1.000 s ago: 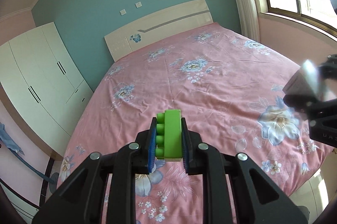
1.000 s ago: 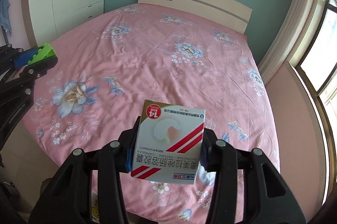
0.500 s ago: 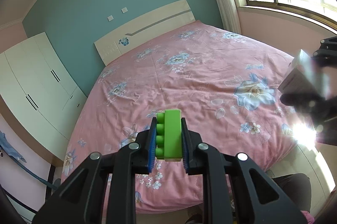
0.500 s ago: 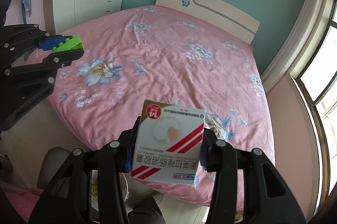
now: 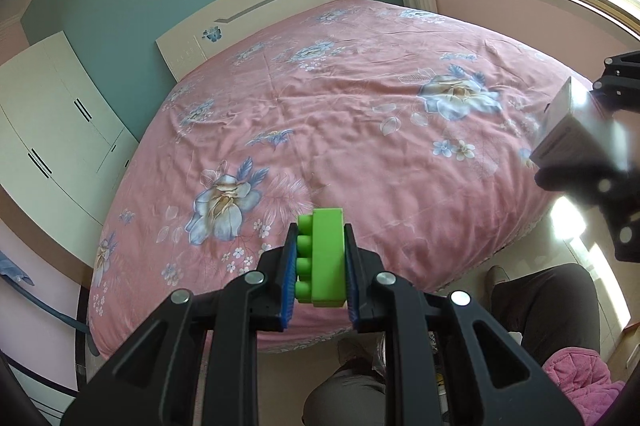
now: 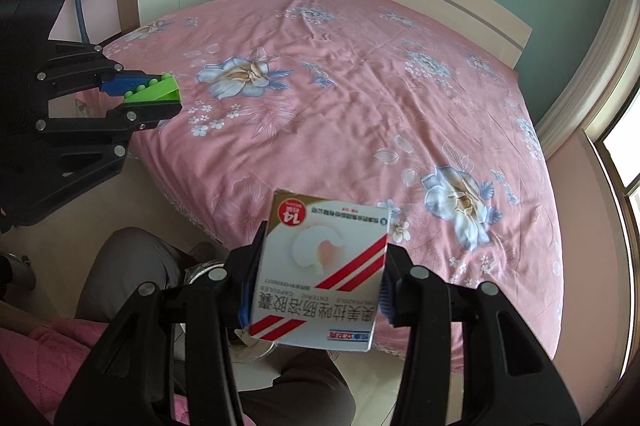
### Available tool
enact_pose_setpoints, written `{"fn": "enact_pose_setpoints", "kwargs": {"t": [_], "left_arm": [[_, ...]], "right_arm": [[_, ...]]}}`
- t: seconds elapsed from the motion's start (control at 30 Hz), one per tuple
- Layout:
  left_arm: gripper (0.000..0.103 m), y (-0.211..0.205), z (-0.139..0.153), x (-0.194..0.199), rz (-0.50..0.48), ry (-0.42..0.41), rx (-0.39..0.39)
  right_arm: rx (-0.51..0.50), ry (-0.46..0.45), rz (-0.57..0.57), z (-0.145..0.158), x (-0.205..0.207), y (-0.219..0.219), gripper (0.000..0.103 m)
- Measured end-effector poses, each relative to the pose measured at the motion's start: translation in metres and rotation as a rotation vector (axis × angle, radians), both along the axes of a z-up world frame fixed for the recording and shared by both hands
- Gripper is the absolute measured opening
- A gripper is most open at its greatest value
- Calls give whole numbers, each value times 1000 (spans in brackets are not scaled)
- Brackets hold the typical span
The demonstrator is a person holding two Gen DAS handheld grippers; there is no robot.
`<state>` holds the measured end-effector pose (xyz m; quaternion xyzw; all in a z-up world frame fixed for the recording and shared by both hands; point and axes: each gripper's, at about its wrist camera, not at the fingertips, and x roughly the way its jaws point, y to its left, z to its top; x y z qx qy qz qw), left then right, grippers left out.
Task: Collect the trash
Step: 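Carry the lego brick and medicine box to the trash bin with both tools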
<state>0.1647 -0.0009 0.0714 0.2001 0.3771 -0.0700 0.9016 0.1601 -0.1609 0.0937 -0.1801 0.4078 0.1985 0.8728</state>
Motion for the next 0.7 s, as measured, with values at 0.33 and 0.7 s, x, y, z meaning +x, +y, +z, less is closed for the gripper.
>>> {"fn": "enact_pose_setpoints", "kwargs": {"t": [0.33, 0.7], "left_arm": [[23, 5, -80, -17, -12, 145, -51], [23, -16, -172, -26, -70, 308, -56]], "right_arm": [[55, 112, -14, -73, -6, -1, 47], [80, 284, -40, -169, -16, -5, 47]]}}
